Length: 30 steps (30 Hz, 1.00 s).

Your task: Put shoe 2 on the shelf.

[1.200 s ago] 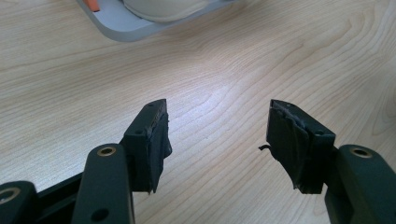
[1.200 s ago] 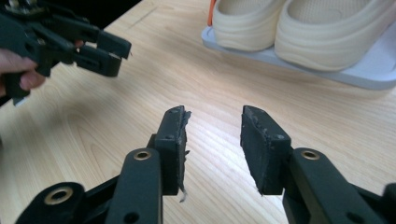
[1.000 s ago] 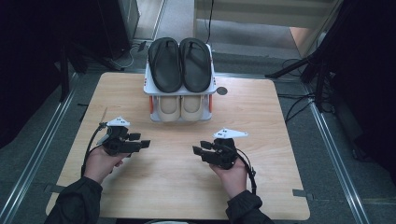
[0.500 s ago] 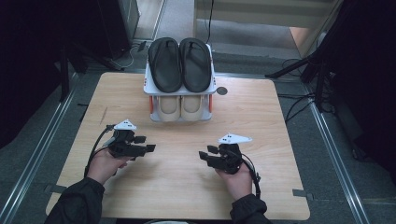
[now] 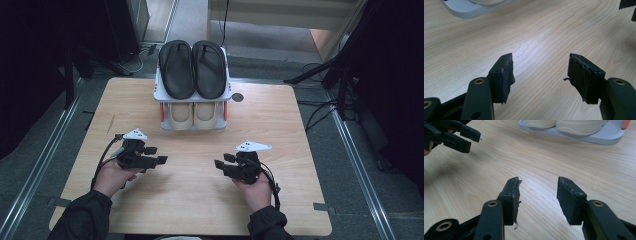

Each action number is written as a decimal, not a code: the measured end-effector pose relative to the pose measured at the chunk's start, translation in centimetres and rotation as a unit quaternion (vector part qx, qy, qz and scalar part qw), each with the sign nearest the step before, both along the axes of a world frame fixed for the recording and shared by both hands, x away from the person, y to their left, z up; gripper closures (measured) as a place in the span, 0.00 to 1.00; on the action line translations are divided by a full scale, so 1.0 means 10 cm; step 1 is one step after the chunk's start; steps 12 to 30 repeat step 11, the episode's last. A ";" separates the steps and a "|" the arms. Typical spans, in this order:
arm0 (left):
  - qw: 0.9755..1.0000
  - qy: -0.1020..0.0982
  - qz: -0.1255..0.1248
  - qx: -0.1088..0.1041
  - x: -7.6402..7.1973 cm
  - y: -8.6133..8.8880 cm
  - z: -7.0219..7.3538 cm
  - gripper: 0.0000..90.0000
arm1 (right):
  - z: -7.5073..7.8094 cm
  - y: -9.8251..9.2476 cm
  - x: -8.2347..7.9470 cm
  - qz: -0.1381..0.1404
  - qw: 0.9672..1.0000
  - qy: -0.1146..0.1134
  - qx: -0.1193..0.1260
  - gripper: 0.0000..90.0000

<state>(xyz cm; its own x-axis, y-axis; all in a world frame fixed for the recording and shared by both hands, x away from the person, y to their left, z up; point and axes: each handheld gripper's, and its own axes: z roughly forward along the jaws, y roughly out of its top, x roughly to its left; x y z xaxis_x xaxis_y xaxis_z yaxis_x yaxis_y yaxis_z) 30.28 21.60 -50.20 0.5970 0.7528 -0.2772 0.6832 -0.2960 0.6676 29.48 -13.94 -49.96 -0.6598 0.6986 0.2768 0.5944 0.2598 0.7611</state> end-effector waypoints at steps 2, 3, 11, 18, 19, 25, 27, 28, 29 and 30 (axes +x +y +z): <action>1.000 0.000 -0.001 0.000 0.00 0.00 0.00 0.42 | 0.00 0.00 0.00 -0.001 1.000 0.000 0.000 0.59; 1.000 0.000 -0.001 0.000 0.00 0.00 0.00 0.42 | 0.00 0.00 0.01 -0.001 1.000 0.000 0.001 0.60; 1.000 -0.001 -0.004 0.013 -0.01 -0.05 -0.04 0.39 | -0.01 -0.01 0.03 0.000 1.000 0.002 -0.005 0.60; 1.000 -0.001 -0.004 0.013 -0.01 -0.05 -0.04 0.39 | -0.01 -0.01 0.03 0.000 1.000 0.002 -0.005 0.60; 1.000 -0.001 -0.004 0.013 -0.01 -0.05 -0.04 0.39 | -0.01 -0.01 0.03 0.000 1.000 0.002 -0.005 0.60; 1.000 -0.001 -0.004 0.013 -0.01 -0.05 -0.04 0.39 | -0.01 -0.01 0.03 0.000 1.000 0.002 -0.005 0.60; 1.000 -0.001 -0.004 0.013 -0.01 -0.05 -0.04 0.39 | -0.01 -0.01 0.03 0.000 1.000 0.002 -0.005 0.60; 1.000 -0.001 -0.004 0.013 -0.01 -0.05 -0.04 0.39 | -0.01 -0.01 0.03 0.000 1.000 0.002 -0.005 0.60; 1.000 -0.001 -0.004 0.013 -0.01 -0.05 -0.04 0.39 | -0.01 -0.01 0.03 0.000 1.000 0.002 -0.005 0.60; 1.000 -0.001 -0.004 0.013 -0.01 -0.05 -0.04 0.39 | -0.01 -0.01 0.03 0.000 1.000 0.002 -0.005 0.60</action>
